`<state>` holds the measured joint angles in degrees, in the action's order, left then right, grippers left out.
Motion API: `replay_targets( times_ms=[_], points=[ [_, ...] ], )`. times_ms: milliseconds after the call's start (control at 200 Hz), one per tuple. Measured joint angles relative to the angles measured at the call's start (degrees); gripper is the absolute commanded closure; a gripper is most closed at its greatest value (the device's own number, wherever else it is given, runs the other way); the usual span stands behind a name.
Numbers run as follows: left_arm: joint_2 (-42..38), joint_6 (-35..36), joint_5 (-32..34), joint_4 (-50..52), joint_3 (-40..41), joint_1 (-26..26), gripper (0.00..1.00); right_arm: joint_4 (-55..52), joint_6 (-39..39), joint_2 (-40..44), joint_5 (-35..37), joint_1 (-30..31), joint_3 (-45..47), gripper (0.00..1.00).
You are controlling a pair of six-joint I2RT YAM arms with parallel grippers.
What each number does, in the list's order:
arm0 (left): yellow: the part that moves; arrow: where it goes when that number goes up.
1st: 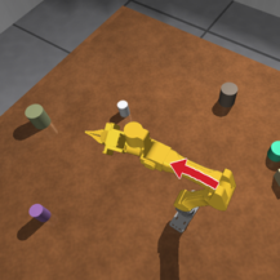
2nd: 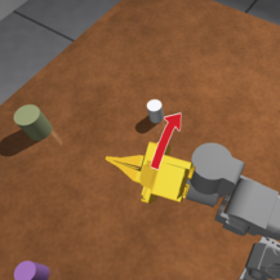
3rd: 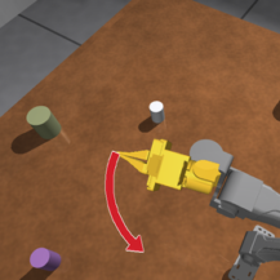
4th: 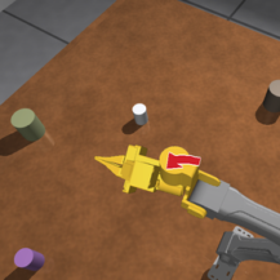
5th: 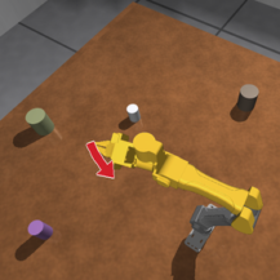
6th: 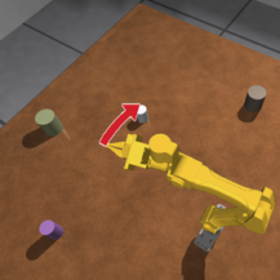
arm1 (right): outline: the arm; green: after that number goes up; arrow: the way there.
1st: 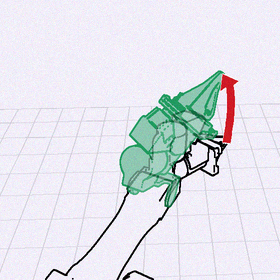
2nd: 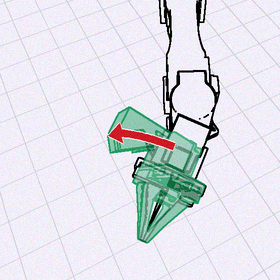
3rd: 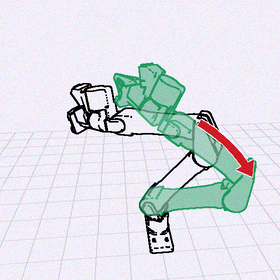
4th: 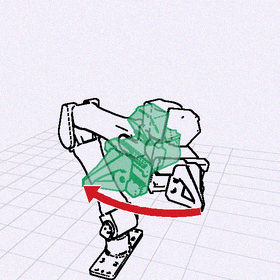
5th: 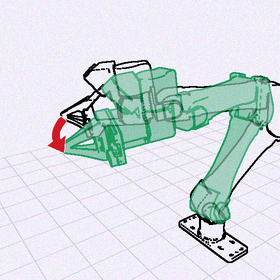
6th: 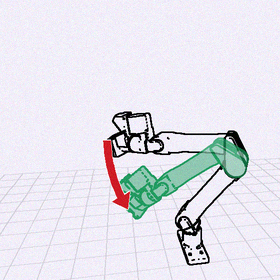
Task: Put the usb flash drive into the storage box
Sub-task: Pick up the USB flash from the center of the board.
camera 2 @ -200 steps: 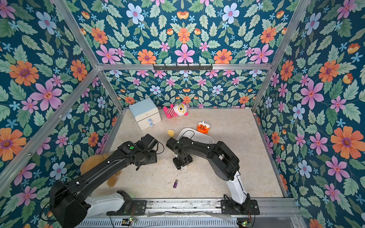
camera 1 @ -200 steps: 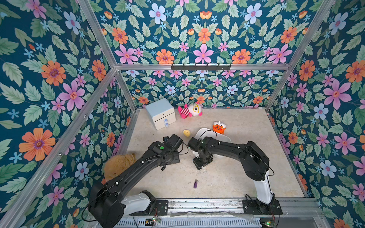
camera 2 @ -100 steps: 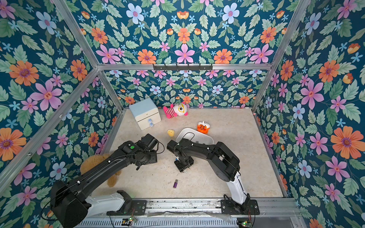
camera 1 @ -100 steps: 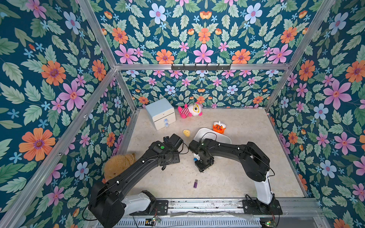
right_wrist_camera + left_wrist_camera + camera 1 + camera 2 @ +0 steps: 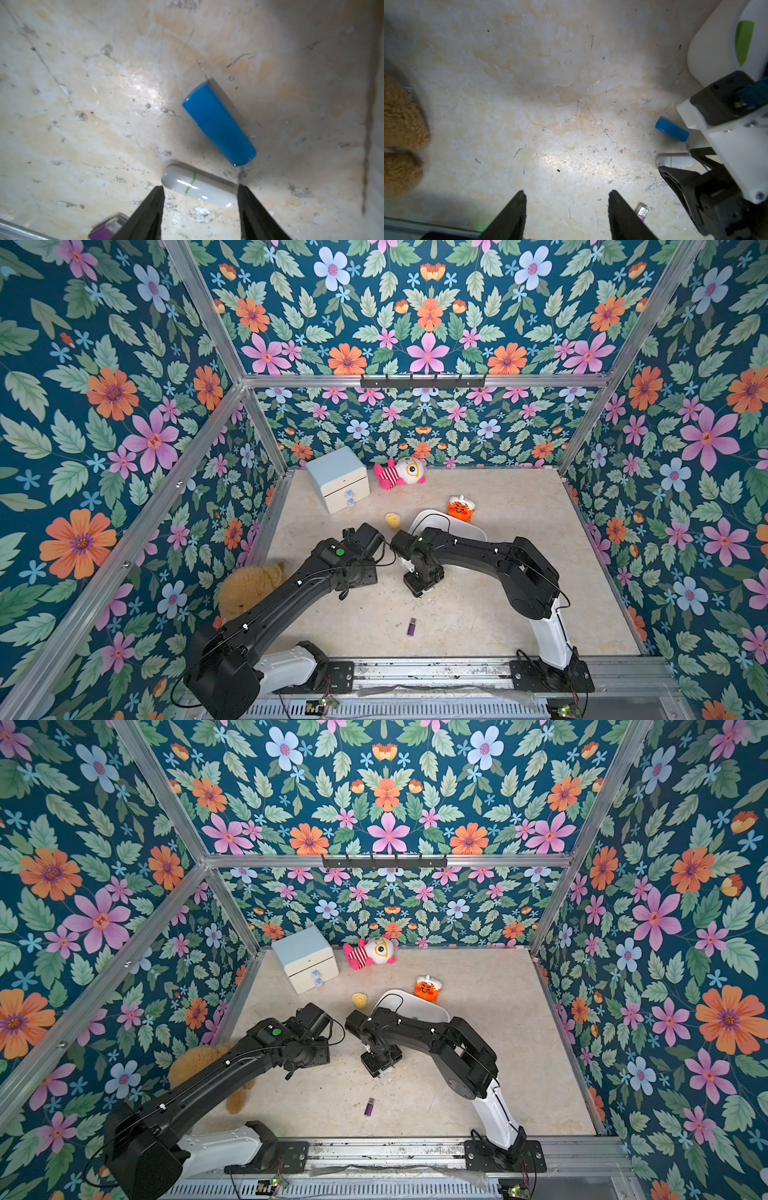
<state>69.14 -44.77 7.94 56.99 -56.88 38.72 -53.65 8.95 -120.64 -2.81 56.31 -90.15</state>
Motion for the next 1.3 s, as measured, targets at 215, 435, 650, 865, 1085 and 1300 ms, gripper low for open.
replay_targets(
  times_ms=[215, 435, 650, 865, 1085, 1300],
  points=[
    [0.00, -0.02, 0.00, -0.04, 0.55, 0.00, 0.34, -0.13, -0.63, 0.57, -1.49, 0.00, 1.66, 0.42],
    [0.07, -0.02, 0.00, -0.24, 0.55, 0.00, 0.34, -0.13, -0.61, 1.62, -2.27, 0.02, 3.08, 0.49],
    [0.09, -0.02, -0.02, -0.26, 0.57, 0.00, 0.34, -0.13, -0.63, 1.62, -2.25, 0.02, 2.29, 0.48],
    [-0.04, -0.02, -0.02, -0.24, 0.59, 0.00, 0.34, -0.15, -1.07, 0.50, -2.03, 0.02, 0.31, 0.48],
    [-0.39, -0.09, 0.00, -0.22, 0.87, 0.00, 0.34, -0.28, -1.31, -0.22, -2.05, 0.13, -0.11, 0.52],
    [-0.55, -0.15, -0.02, -0.24, 1.14, 0.00, 0.34, -0.61, -1.29, -0.81, -1.84, 0.76, 0.11, 0.57]
  ],
)
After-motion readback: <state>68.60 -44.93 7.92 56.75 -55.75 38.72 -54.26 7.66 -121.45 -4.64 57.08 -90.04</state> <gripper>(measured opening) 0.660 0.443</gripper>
